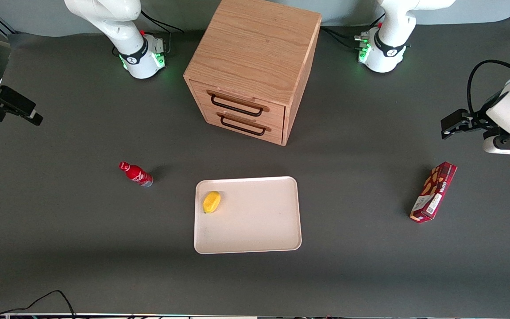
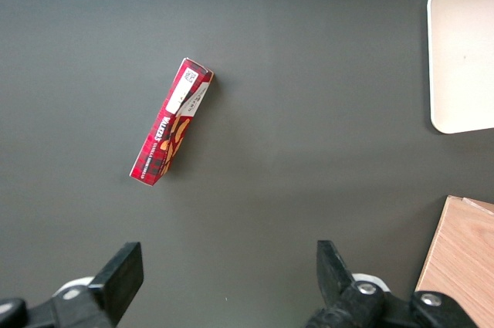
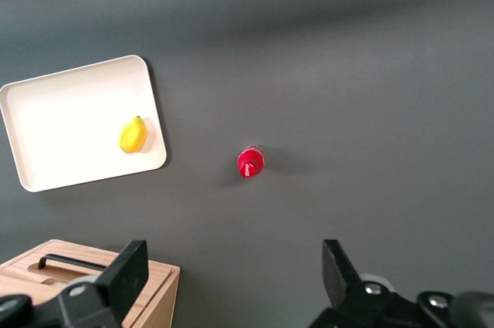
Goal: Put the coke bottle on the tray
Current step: 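Move the open right gripper down toward the red Coca-Cola bottle, then close the right gripper around the bottle's neck and lift it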
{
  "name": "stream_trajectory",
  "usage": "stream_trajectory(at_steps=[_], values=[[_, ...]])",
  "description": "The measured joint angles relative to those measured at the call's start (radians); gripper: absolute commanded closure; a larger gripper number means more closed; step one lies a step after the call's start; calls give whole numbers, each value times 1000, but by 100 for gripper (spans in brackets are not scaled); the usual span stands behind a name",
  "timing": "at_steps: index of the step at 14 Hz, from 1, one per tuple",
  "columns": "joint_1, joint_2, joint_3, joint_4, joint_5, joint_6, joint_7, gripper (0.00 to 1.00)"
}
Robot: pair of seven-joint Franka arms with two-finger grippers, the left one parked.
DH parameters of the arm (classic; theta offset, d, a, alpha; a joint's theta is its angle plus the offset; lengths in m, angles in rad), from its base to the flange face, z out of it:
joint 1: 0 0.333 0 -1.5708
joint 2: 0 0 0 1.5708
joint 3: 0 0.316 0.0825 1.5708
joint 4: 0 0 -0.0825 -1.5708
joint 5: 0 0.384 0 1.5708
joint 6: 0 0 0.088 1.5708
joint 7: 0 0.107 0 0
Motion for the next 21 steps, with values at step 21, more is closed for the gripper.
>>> stream_trajectory(at_steps=[21], values=[[14,189,58,-643,0,700,33,0]])
